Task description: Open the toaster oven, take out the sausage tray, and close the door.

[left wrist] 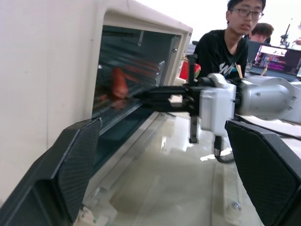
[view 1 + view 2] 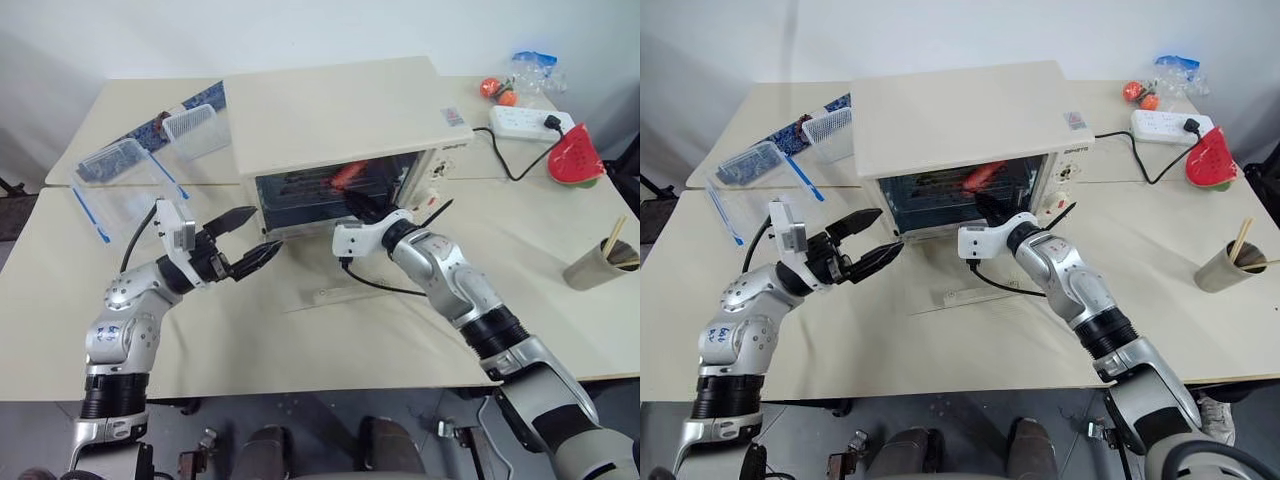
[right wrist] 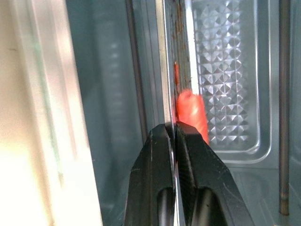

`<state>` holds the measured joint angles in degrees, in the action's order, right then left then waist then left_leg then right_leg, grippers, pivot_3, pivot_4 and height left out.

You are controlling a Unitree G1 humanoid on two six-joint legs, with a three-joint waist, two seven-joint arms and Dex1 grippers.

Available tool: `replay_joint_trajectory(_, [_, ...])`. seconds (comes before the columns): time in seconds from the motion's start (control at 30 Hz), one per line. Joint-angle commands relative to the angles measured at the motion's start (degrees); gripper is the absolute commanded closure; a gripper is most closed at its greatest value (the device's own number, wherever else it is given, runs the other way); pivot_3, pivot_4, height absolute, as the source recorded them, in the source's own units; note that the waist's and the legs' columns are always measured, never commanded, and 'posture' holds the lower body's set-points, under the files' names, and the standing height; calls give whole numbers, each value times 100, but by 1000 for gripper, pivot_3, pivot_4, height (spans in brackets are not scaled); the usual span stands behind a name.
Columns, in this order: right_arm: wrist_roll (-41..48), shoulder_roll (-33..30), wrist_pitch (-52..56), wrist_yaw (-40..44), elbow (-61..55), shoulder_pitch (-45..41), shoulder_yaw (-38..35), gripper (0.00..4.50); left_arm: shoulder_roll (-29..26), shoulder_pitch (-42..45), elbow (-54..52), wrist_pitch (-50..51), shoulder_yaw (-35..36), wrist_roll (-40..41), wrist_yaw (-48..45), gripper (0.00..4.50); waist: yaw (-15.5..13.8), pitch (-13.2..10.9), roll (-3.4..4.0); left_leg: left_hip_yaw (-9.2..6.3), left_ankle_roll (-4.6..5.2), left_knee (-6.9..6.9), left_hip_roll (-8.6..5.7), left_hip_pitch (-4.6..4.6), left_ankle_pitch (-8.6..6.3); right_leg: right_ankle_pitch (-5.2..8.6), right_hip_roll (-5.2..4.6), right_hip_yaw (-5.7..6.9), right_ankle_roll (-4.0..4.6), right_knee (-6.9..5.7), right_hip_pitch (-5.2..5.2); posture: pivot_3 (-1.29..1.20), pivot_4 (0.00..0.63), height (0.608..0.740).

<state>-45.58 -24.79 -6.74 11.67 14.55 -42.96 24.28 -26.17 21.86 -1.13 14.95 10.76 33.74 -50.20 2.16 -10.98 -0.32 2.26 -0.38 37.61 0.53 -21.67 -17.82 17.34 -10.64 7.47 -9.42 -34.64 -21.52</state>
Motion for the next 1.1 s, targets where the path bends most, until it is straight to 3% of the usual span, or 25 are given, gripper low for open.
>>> replay_joint_trajectory(0.03, [210,-41,-7,124,-793,229,-232,4466,1,119,54,-181,108,-19,16,0,-9,0,0,-1,-1,-1,4,0,0,0,3,2,1,0,0,0,150,740])
replay_joint_trajectory(0.83, [393,-710,-81,822,-2987,2211,-929,4466,-263,-204,-17,253,439,214,56,0,-101,-3,-5,3,-5,17,11,0,-3,-2,9,-1,6,0,5,0,150,740])
replay_joint_trajectory(1.1, [423,-805,-88,917,-3383,2539,-1116,4466,-431,-441,-319,1292,602,793,154,0,-96,-4,-7,3,-4,18,12,0,-4,-2,9,-2,6,0,4,0,150,740])
